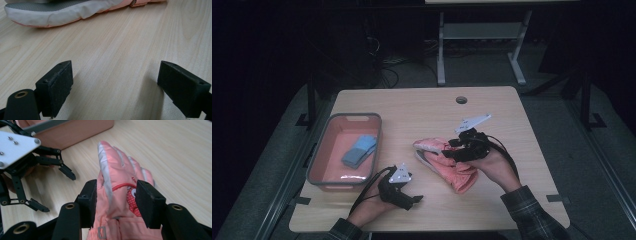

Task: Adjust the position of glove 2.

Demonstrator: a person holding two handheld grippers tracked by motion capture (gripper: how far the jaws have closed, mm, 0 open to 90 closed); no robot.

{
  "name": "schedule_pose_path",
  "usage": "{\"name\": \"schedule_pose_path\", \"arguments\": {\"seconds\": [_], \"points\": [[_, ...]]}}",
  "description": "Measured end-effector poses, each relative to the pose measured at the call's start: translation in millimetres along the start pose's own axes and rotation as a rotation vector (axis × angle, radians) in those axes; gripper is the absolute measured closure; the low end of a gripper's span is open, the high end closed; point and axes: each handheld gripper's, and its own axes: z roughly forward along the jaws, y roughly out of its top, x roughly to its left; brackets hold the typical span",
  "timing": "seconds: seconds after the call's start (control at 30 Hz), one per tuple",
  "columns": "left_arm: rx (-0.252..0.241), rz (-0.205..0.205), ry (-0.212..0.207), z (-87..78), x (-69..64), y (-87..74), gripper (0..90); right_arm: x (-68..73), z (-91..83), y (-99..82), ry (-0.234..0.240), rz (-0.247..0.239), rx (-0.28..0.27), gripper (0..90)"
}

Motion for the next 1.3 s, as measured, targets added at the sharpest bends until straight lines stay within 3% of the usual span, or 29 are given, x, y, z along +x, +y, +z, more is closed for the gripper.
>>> {"name": "schedule_pose_path", "arguments": {"seconds": [0.13, 0.2, 0.4, 0.53, 0.63, 0.8, 0.93, 1.17, 1.23, 1.3], "points": [[0.022, -0.011, 0.015, 0.3, -0.8, 3.4, 12.5, -9.2, -16.4, -4.5, -0.024, 0.015, -0.039, 65.6], [0.037, -0.021, 0.021, -1.5, -0.7, 6.3, 18.3, -15.8, -25.7, -9.0, -0.039, 0.022, -0.058, 74.3], [0.038, -0.038, 0.004, -5.1, 0.6, 13.4, 55.1, -35.5, -47.4, -28.6, -0.104, 0.058, -0.075, 89.8], [0.025, -0.052, -0.018, -5.3, -0.3, 23.2, 81.5, -47.5, -52.5, -47.0, -0.119, 0.088, -0.059, 90.0], [0.022, -0.049, -0.034, -2.2, -1.9, 30.4, 89.3, -52.8, -51.5, -62.8, -0.123, 0.106, -0.037, 90.0], [0.036, -0.043, -0.048, 5.2, -3.2, 37.9, 89.5, -60.7, -42.8, -90.8, -0.106, 0.124, -0.002, 90.0], [0.033, -0.068, -0.04, 10.6, -1.1, 41.9, 89.4, -61.1, -33.7, -107.9, -0.063, 0.115, 0.009, 90.0], [0.042, -0.083, -0.032, 22.2, 6.4, 51.9, 89.4, -60.7, -13.6, -120.5, -0.025, 0.095, 0.042, 90.0], [0.05, -0.069, -0.031, 25.7, 7.9, 53.7, 89.4, -60.2, -9.7, -122.5, -0.012, 0.104, 0.053, 90.0], [0.04, -0.088, -0.037, 29.2, 8.6, 54.5, 89.4, -61.0, -7.3, -123.3, 0.003, 0.101, 0.046, 90.0]]}}
